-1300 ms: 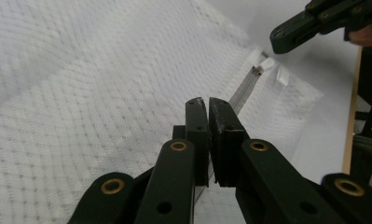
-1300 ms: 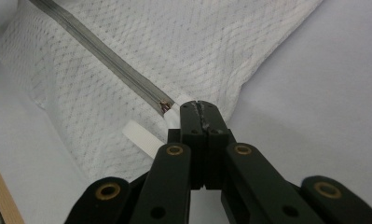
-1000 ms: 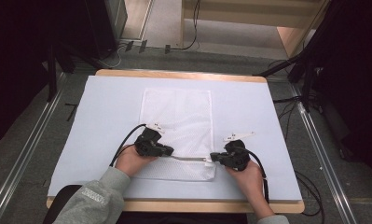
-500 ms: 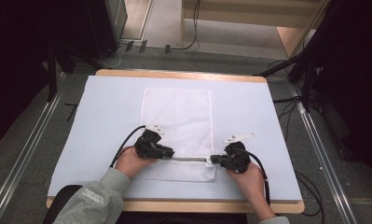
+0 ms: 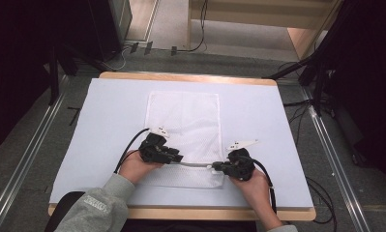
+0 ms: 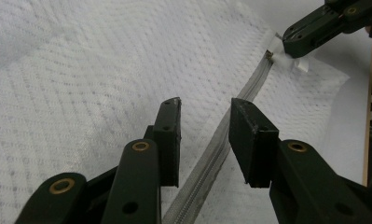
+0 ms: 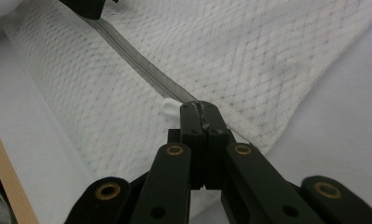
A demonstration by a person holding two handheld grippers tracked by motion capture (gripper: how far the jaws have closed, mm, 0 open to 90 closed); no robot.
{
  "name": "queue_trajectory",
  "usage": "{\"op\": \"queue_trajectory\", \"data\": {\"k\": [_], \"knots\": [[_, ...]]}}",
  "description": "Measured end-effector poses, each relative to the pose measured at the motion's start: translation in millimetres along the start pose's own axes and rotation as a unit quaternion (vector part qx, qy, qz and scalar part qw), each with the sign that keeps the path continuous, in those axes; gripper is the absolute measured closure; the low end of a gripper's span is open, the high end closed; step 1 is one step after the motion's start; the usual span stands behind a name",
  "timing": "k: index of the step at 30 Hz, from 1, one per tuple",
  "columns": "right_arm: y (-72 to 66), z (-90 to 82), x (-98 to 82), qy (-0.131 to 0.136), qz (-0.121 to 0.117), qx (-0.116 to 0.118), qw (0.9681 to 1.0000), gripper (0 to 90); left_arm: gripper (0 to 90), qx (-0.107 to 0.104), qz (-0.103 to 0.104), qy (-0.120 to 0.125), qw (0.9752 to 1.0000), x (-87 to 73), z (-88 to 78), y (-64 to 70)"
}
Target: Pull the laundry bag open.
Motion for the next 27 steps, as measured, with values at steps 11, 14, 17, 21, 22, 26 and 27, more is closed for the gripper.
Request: {"op": "queue_trajectory", "data": {"k": [11,14,17,21,22,26,27], "knots": [[5.6,-15.0,6.5,0.023,-0.012,-0.024,0.9994,90.0,60.9,-0.019,0.026,0.003,0.9995,16.6,2.0,20.3],[10.5,-22.5,5.1,0.031,-0.005,-0.029,0.9991,90.0,60.5,-0.031,0.024,0.004,0.9992,23.5,5.7,24.7],[13.1,-22.3,2.3,0.022,0.001,-0.025,0.9994,90.0,66.5,-0.045,0.028,0.008,0.9986,29.1,10.1,31.6],[12.4,-16.0,1.3,0.011,0.0,-0.022,0.9997,90.0,75.2,-0.06,0.035,0.001,0.9976,35.5,21.9,42.1],[12.6,-13.9,1.0,0.007,0.001,-0.023,0.9997,90.0,76.9,-0.057,0.038,-0.002,0.9977,36.5,25.3,44.4],[14.4,-6.9,-0.3,-0.002,0.002,-0.025,0.9997,90.0,82.1,-0.063,0.037,-0.015,0.9972,37.0,42.0,51.8],[15.0,-5.0,-0.7,-0.005,0.003,-0.024,0.9997,90.0,82.3,-0.062,0.039,-0.017,0.9972,36.8,44.4,53.0]]}}
Point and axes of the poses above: each handheld gripper's, and its own axes: z roughly forward along the jaws, x roughly out of its top, y roughly to its right, the point moved 3 cm from there along z, roughly forward along the jaws, and after that the axes turned 6 degrees about x, right-handed, at the moved point
